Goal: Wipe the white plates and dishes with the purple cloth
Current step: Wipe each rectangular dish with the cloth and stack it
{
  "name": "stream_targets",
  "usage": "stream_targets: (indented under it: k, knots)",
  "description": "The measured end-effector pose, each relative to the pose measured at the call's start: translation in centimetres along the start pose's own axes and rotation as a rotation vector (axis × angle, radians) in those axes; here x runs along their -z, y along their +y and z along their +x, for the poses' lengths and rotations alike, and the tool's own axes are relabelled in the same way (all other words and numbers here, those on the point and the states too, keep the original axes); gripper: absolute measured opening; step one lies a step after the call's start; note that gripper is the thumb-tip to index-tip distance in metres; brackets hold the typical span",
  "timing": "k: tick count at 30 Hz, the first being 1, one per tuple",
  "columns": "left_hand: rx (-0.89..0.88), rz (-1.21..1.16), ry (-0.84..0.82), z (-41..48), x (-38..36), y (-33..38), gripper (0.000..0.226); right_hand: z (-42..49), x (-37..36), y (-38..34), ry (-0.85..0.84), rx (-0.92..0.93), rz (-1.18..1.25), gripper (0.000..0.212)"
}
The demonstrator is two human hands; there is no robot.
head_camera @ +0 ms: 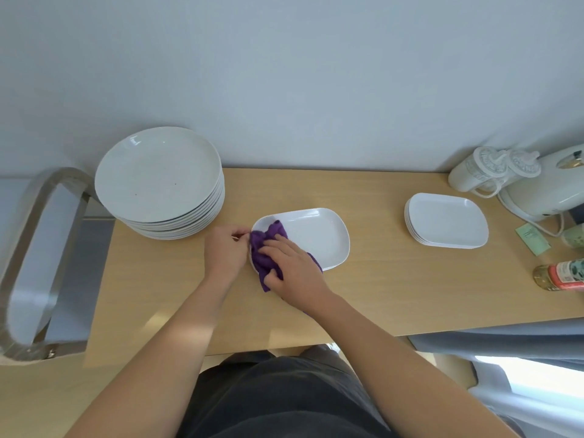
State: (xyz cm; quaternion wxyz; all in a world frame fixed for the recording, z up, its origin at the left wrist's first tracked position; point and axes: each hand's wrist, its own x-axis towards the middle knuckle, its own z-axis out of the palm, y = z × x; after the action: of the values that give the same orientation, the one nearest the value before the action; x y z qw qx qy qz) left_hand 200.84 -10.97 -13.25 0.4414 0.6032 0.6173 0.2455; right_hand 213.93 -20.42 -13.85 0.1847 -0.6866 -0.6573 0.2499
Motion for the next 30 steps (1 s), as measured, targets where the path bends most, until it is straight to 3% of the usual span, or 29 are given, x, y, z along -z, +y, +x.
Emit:
stream_targets:
  k: [6,11,17,24,30]
  knots:
    - [-0.004,0.056,0.033,-0.2,-0.3,-0.1,0.013,-2.6,2.4,2.3,-0.002,0.006,0.003,0.036]
    - [-0.029,0.069,0.024,-0.5,-0.2,0.1,0.015,-3.6,4.4,6.3,0.304,-0.235,-0.14,0.039]
    - [-0.031,0.061,0.009,-0.4,-0.2,-0.1,0.015,-0.6,3.5,4.3,0.178,-0.407,-0.16,0.048]
    - [-0.041,0.079,0.002,0.0,-0.2,-0.3,0.013,1.5,-0.7,-1.4,-0.032,-0.082,-0.183,0.057]
    - [-0.015,0.104,0.01,-0.3,-0.3,0.0,0.011,2.3,0.1,-0.1,0.015,-0.18,-0.317,0.068]
